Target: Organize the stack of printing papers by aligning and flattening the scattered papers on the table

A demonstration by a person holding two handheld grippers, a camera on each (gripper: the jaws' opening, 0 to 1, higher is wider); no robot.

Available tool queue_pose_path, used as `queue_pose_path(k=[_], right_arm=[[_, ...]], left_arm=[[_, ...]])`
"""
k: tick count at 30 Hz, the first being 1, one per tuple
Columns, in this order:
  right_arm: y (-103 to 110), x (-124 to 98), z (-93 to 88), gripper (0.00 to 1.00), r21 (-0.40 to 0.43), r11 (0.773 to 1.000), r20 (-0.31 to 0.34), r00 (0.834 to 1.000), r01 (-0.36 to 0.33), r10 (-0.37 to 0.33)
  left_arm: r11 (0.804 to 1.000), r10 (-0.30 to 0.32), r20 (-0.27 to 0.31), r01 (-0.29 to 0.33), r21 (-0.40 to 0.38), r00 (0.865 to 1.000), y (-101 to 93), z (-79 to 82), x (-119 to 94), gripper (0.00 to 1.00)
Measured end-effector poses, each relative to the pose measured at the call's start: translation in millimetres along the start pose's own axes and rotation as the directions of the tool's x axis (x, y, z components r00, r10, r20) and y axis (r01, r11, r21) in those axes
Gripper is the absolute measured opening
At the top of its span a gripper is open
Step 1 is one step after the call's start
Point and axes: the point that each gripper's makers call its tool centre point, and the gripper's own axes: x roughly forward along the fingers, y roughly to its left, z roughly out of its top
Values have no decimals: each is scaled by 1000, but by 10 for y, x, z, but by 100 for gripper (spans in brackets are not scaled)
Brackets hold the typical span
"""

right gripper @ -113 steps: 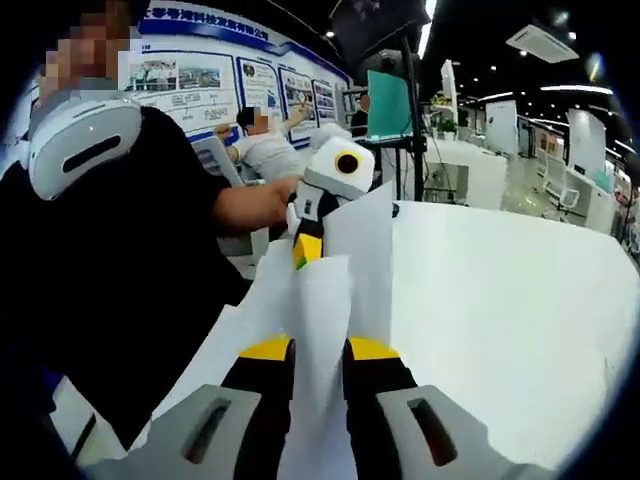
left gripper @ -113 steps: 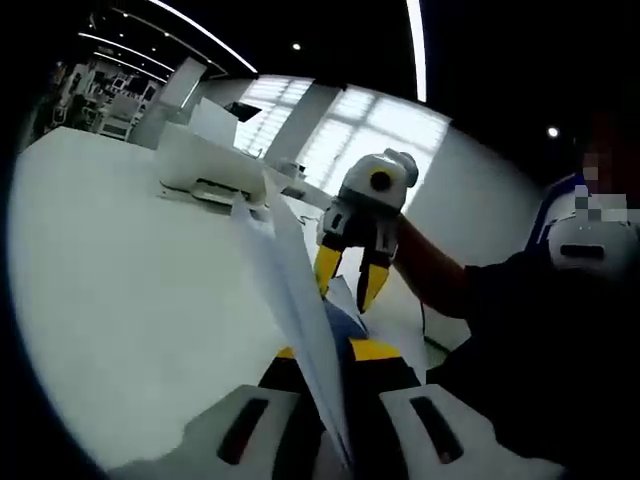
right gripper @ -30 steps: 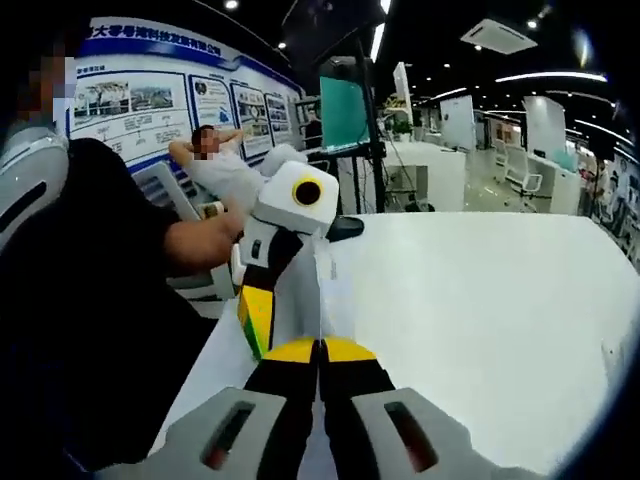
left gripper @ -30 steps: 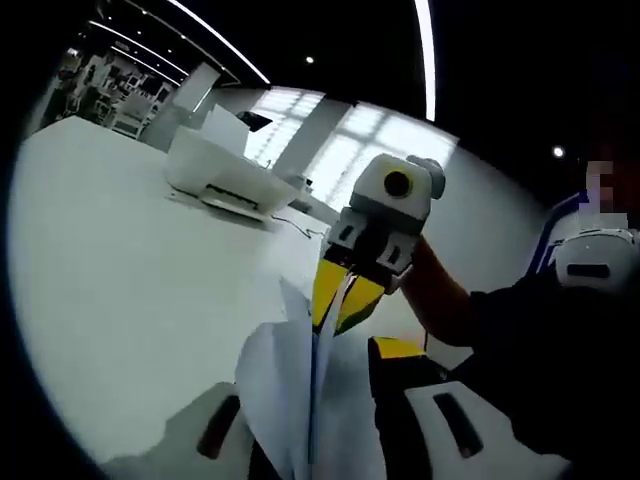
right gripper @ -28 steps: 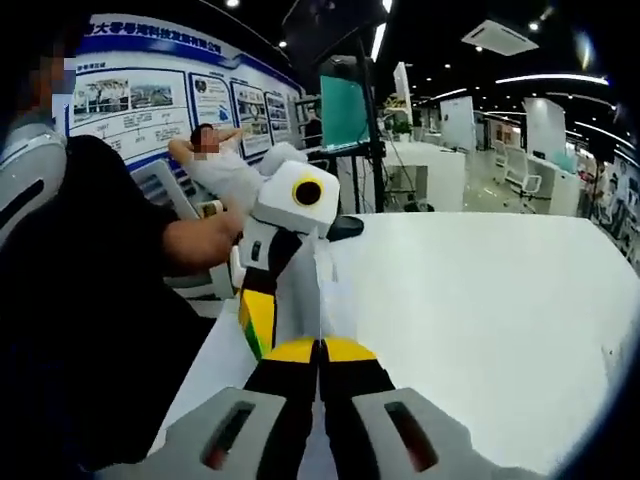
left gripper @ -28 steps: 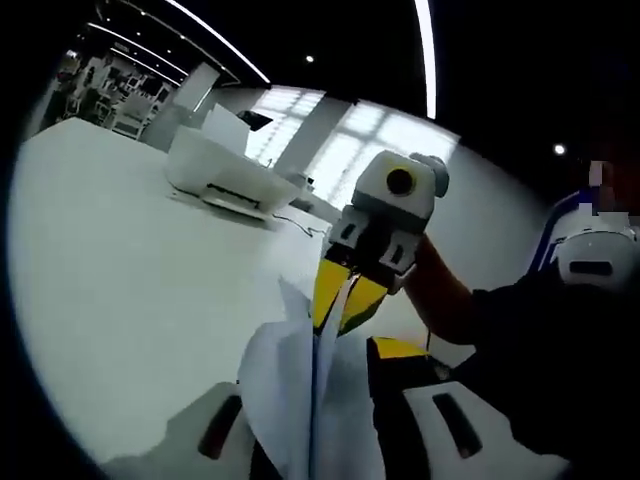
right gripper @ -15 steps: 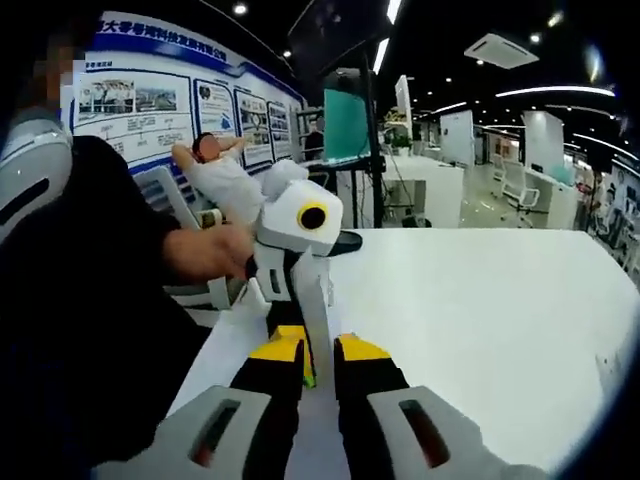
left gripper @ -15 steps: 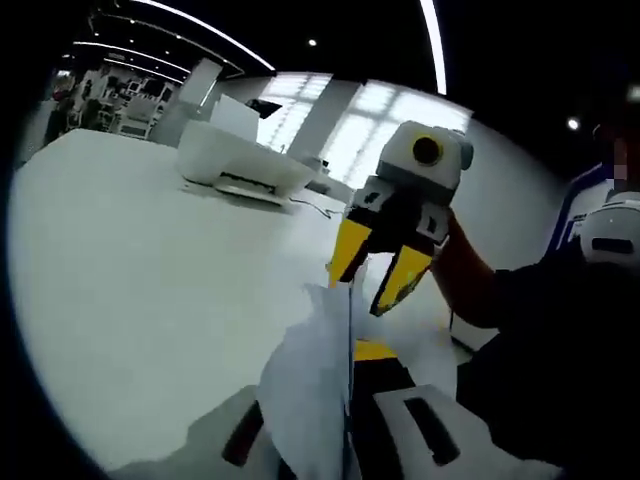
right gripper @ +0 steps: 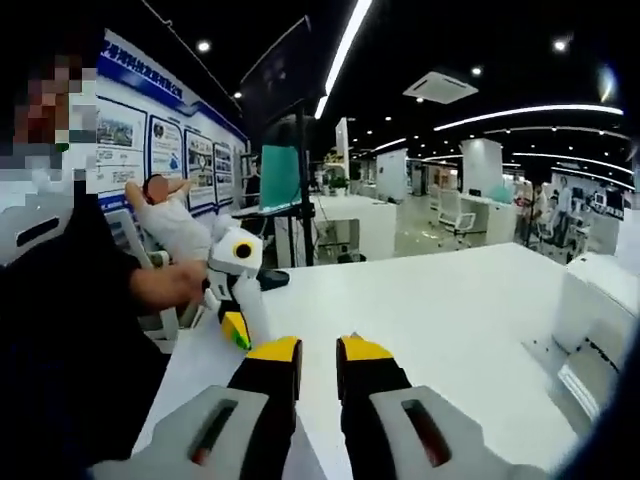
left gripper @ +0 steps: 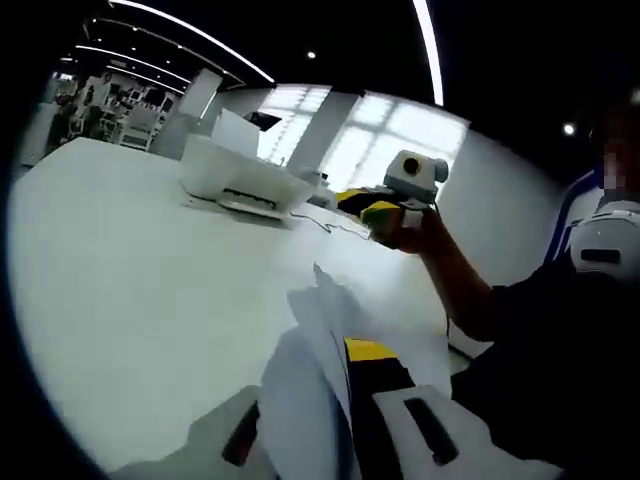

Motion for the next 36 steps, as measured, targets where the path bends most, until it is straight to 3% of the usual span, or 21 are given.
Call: queue_pose_path(k=[8,13,18,25,30,36], right_arm=[[-316,-524,-182,15,14,984,3,984,178,-179],[-360,-772,-309,18,31,969,1,970,244,-244],[-417,-1061,-484,24,48,937,-12,938,346,-346],[-402,-1348,-735,30,60,903,-26,905,426,-425],[-446,-1563,-908,37,115,863,-23,870,492,-492],[-547,-1766,-1129,55,110,795,-60,802,597,-594]], left_arm=[[999,34,51,-33,-10,998,130,144,-136,6],[998,56,69,-56,-9,996,199,199,-173,6],[996,83,94,-81,-22,992,284,242,-169,6],[994,110,125,-106,-36,986,353,294,-171,6],[992,125,137,-120,-44,983,399,314,-168,6],[993,119,136,-115,-42,984,398,314,-143,6]])
